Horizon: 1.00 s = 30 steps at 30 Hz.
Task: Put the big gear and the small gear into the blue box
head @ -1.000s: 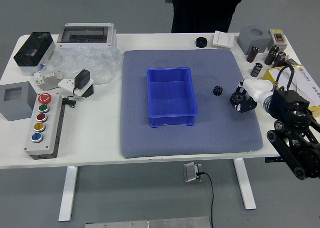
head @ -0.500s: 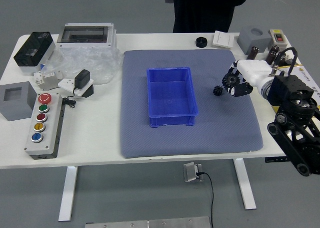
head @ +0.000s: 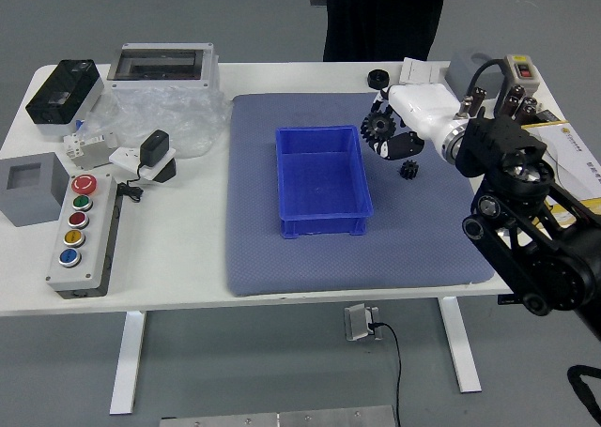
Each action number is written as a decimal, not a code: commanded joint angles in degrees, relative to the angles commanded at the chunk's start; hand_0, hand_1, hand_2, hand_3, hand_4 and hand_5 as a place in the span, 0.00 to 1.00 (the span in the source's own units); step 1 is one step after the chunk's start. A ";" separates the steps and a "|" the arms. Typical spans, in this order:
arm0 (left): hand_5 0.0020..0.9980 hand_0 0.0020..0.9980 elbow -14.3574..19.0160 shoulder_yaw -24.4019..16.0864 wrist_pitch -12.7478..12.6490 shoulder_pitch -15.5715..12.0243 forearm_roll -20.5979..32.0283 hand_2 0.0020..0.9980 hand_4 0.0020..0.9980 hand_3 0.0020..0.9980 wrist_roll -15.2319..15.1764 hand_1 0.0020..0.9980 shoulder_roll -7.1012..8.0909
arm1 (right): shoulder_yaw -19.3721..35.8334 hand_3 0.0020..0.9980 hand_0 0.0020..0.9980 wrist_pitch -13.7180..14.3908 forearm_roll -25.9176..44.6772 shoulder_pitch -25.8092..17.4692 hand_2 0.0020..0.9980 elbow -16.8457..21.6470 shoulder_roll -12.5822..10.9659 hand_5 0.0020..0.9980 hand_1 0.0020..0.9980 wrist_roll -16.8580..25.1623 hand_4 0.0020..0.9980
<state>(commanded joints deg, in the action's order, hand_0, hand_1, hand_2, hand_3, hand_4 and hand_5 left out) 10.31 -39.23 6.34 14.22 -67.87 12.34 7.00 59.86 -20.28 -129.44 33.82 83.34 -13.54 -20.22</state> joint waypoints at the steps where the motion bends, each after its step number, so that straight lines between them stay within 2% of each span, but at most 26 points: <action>1: 0.23 0.78 0.00 0.07 0.01 0.02 0.04 0.73 0.55 0.67 0.00 0.75 -0.01 | -0.34 0.58 0.65 0.03 0.04 0.29 0.48 -0.17 0.41 0.16 0.49 0.02 0.55; 12: 0.24 0.78 0.00 0.87 0.15 0.25 0.12 0.73 0.55 0.67 0.14 0.75 -0.20 | -4.61 0.58 0.65 0.60 0.98 2.06 0.48 -3.21 4.84 0.15 0.48 0.28 0.55; 14: 0.24 0.78 0.00 0.98 0.17 0.34 0.07 0.73 0.55 0.67 0.14 0.74 -0.18 | -5.07 0.61 0.67 0.31 1.15 2.12 0.50 -3.59 5.28 0.17 0.50 0.31 0.55; 19: 0.24 0.78 0.00 1.22 0.21 0.53 -0.03 0.73 0.55 0.67 0.10 0.74 -0.18 | -5.57 0.61 0.67 -1.27 1.61 2.10 0.50 -4.71 6.11 0.17 0.50 0.53 0.55; 20: 0.24 0.78 0.00 1.24 0.21 0.55 -0.05 0.73 0.55 0.67 0.10 0.75 -0.19 | -5.61 0.86 0.74 -1.52 1.66 2.08 0.71 -4.87 6.20 0.27 0.63 0.58 0.73; 25: 0.24 0.78 0.00 1.33 0.23 0.66 -0.22 0.73 0.55 0.67 0.09 0.75 -0.25 | -5.55 0.86 0.74 -2.87 1.86 2.09 0.71 -5.62 6.46 0.27 0.63 0.91 0.73; 26: 0.24 0.78 0.00 1.32 0.23 0.67 -0.27 0.73 0.55 0.67 0.10 0.75 -0.26 | -5.49 0.96 0.78 -3.05 1.87 2.11 0.83 -5.73 6.49 0.29 0.70 0.96 0.78; 30: 0.24 0.78 0.00 1.22 0.21 0.69 -0.43 0.73 0.55 0.67 0.12 0.75 -0.24 | -5.31 0.96 0.78 -3.38 1.93 2.24 0.83 -6.02 6.54 0.29 0.70 1.09 0.78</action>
<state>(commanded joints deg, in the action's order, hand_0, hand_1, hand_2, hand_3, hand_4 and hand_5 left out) 10.31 -38.01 6.55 14.90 -68.30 12.46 6.76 54.56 -23.66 -127.51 36.06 77.33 -7.00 -19.13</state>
